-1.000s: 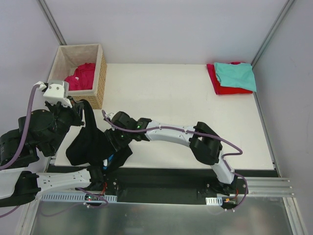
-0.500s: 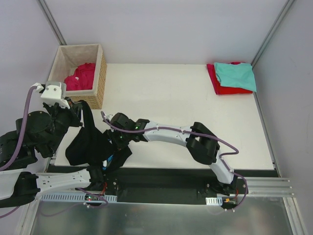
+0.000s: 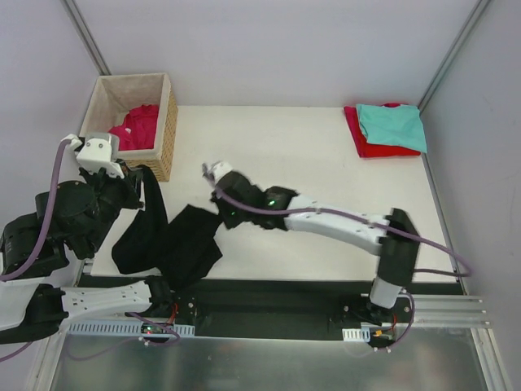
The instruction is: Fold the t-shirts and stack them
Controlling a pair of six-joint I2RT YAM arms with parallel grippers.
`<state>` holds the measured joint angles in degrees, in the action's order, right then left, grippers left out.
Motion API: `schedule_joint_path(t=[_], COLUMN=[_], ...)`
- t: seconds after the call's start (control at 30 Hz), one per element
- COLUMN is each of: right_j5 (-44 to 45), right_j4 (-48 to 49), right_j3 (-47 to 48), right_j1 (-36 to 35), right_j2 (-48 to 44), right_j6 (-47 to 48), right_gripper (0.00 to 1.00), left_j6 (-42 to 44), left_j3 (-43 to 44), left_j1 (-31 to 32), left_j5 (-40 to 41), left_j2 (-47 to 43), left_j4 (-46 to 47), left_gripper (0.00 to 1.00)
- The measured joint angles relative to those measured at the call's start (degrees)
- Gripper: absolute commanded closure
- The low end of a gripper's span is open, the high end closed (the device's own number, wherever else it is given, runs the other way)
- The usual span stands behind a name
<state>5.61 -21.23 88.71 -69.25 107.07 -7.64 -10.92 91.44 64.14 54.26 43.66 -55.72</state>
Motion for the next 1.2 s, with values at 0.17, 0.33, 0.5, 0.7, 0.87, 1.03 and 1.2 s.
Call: schedule_joint_path(t=[0.17, 0.33, 0.5, 0.7, 0.87, 1.03, 1.2], right_j5=[10.9, 21.9, 27.3, 23.4, 14.3, 7.8, 2.6], right_j4=[-5.0, -9.0, -12.3, -15.1, -15.8, -15.8, -14.0], right_j3=[1.4, 12.9, 21.9, 28.4, 26.8, 29.4, 34.2], right_j1=[6.4, 10.4, 11.4, 11.7, 11.7, 11.7, 11.7], right_j2=[-20.0, -32.6, -38.7, -42.9, -50.8, -56.8, -58.0], right_j6=[5.7, 13.3, 19.6, 24.8, 28.0, 30.3, 31.6], right_gripper=[0.99, 0.99, 0.99, 0.99, 0.99, 0.99, 1.0], left_j6=[2.0, 7.2, 12.1, 15.3, 16.1, 16.4, 16.4], left_j3=[5.4, 11.1, 16.5, 20.4, 18.7, 18.7, 19.5], left_j1=[0.0, 0.0, 0.0, 0.0, 0.0, 0.0, 0.0], left_j5=[-3.0, -6.4, -11.2, -21.9, -35.3, -44.2, -51.3], left_j2=[5.0, 10.8, 13.9, 12.3, 5.6, -1.0, -3.4], left_j4=[2.1, 9.2, 15.7, 23.1, 26.7, 29.3, 31.5], left_gripper=[1.0, 1.0, 1.0, 1.0, 1.0, 1.0, 1.0])
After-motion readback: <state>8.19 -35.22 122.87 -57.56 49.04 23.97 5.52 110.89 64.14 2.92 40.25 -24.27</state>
